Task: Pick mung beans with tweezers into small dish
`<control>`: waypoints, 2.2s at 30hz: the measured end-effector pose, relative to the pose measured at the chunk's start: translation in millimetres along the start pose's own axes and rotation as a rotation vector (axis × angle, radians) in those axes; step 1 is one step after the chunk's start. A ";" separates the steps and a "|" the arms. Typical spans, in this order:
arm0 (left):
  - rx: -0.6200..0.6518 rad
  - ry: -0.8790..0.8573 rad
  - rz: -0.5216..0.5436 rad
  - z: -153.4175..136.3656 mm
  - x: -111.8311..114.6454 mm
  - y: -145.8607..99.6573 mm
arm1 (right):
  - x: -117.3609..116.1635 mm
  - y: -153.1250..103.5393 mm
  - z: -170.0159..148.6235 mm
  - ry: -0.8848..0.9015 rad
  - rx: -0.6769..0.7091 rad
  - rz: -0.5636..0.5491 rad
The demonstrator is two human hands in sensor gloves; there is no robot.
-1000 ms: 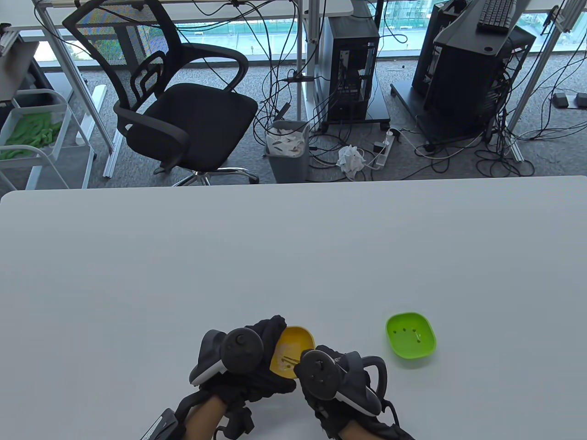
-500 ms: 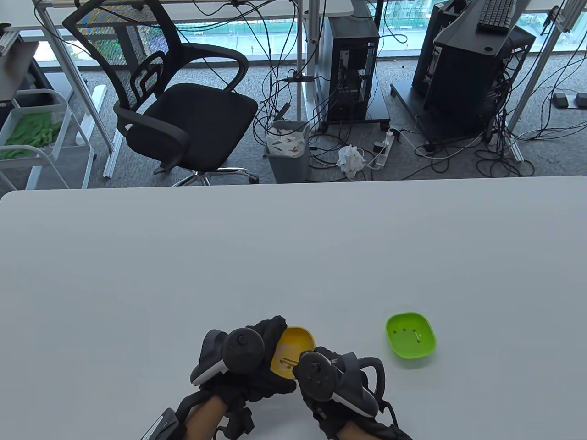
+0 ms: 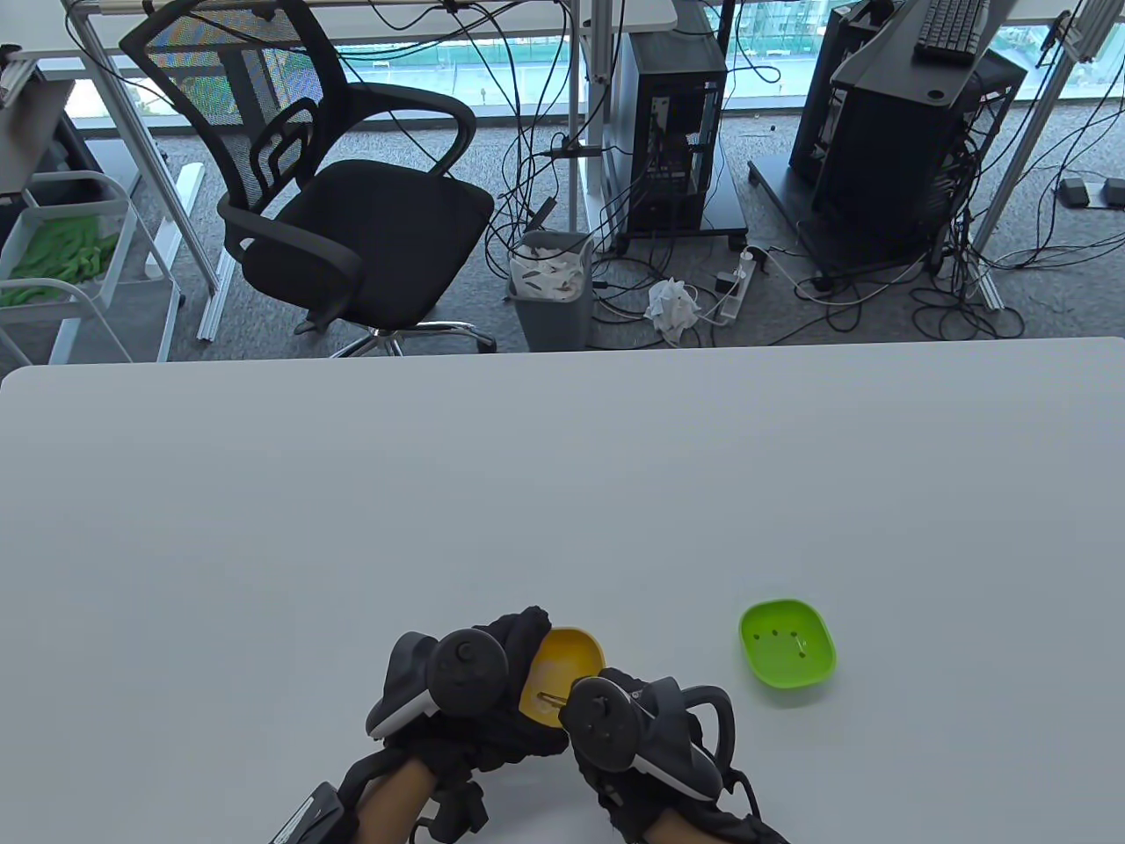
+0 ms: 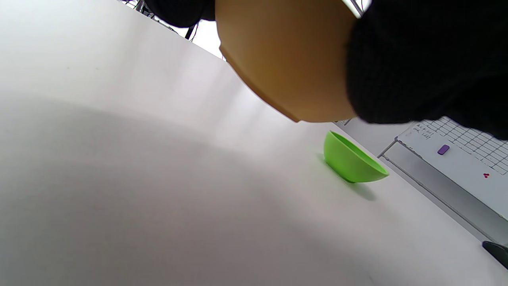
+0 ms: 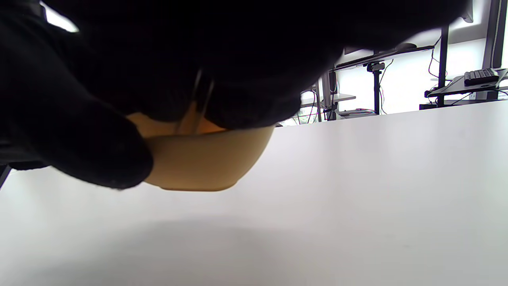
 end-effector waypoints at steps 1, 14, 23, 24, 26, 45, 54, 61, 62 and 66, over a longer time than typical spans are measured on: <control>-0.001 0.001 0.001 0.1 -0.1 0.0 | 0.7 -0.6 -1.7 0.006 -0.002 -0.005; -0.011 -0.011 0.011 -2.0 -3.3 -0.1 | 58.2 -37.8 -98.9 0.171 -0.219 -0.231; 0.006 -0.020 0.028 -1.7 -4.4 -0.4 | 52.4 -57.4 -189.9 0.203 -0.508 -0.253; 0.006 -0.020 0.026 -1.6 -4.4 -0.5 | 48.7 -57.2 -194.0 0.201 -0.522 -0.252; 0.006 -0.014 0.031 -1.6 -5.0 -1.1 | 37.8 -54.0 -201.9 0.216 -0.540 -0.221; 0.003 -0.011 0.013 -0.1 -2.5 -1.2 | 25.9 -53.3 -209.1 0.253 -0.563 -0.187; 0.007 -0.014 0.024 0.4 -2.9 -1.3 | 24.7 -55.2 -210.7 0.268 -0.587 -0.191; 0.006 -0.016 0.024 0.4 -3.0 -0.4 | 41.3 -51.7 -171.7 0.235 -0.450 -0.240; 0.003 -0.015 0.020 0.1 -2.4 0.0 | 47.0 -49.6 -155.7 0.232 -0.395 -0.241; -0.004 -0.012 0.016 -0.8 -1.8 0.1 | 61.0 -40.6 -100.3 0.218 -0.227 -0.240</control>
Point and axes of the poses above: the tracker on the back of each hand, its own z axis roughly to the thumb side, its own y axis roughly from the wrist to the fingertips, x = y × z, the point moved 2 cm from there along y, roughly from the wrist to the fingertips, and after that the axes turned 15 degrees about z, right-handed, at the moved point
